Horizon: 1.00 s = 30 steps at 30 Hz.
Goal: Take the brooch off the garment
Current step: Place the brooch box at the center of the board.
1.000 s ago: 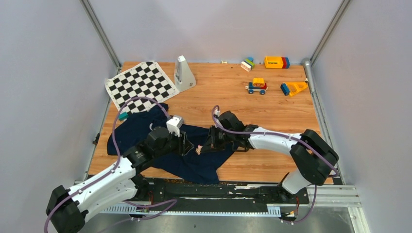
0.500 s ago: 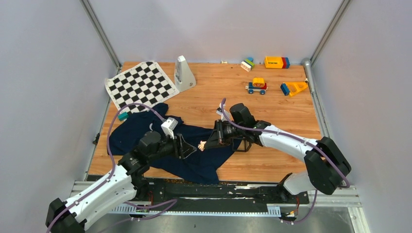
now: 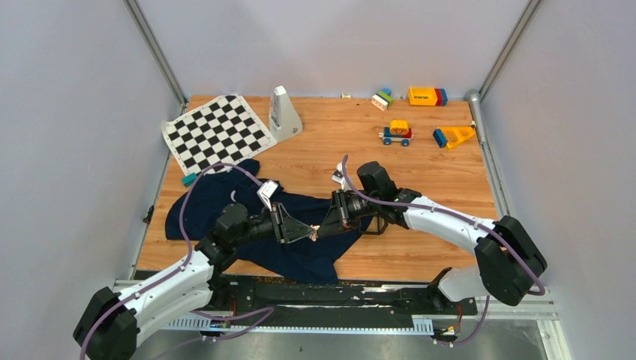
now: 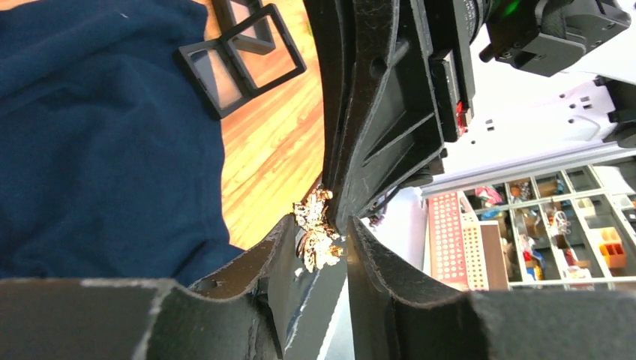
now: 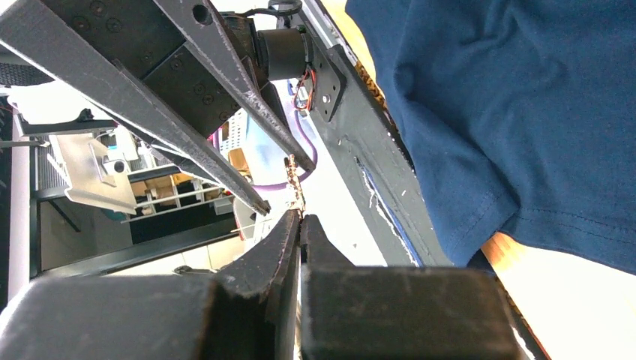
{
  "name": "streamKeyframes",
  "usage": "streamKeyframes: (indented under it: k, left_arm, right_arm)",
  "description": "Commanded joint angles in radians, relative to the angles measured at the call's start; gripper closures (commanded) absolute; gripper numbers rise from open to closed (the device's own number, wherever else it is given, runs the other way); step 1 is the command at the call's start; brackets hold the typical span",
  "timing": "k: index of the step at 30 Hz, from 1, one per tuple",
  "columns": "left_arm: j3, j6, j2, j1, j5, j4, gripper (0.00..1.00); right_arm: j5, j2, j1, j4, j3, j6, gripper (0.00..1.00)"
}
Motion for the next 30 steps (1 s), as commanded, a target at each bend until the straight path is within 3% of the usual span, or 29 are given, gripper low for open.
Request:
streamKeyframes:
  k: [1, 6, 12, 13, 16, 20, 24, 30]
  left_arm:
    - [-0.002, -0.069, 0.032, 0.007, 0.049, 0.152, 0.64]
    - [-0.004, -0.076, 0.049, 0.008, 0.044, 0.162, 0.89]
    - [-0.019, -0.089, 0.020, 0.011, 0.021, 0.143, 0.99]
    - [-0.020, -0.091, 0.015, 0.011, 0.019, 0.139, 1.00]
    - [-0.026, -0.107, 0.006, 0.013, 0.015, 0.131, 1.00]
    - [-0.042, -0.158, -0.004, 0.017, -0.005, 0.145, 1.00]
    - [-0.058, -0.209, -0.014, 0.018, -0.025, 0.172, 1.00]
    - [-0.065, -0.255, -0.014, 0.020, -0.027, 0.205, 1.00]
  right_arm:
    - [-0.043, -0.040, -0.006, 0.050, -0.003, -0.019, 1.00]
    - [-0.045, -0.048, -0.005, 0.055, -0.006, -0.020, 1.00]
    - [-0.048, -0.046, -0.005, 0.055, -0.003, -0.023, 1.00]
    - [-0.049, -0.047, -0.005, 0.055, -0.002, -0.024, 0.99]
    - [-0.041, -0.052, -0.005, 0.053, -0.001, -0.028, 0.76]
    - [0.052, -0.125, -0.004, 0.057, -0.039, -0.052, 0.55]
    - [0.198, -0.293, -0.005, 0.121, -0.138, -0.088, 0.51]
    - [0.222, -0.411, 0.005, 0.211, -0.218, -0.197, 0.51]
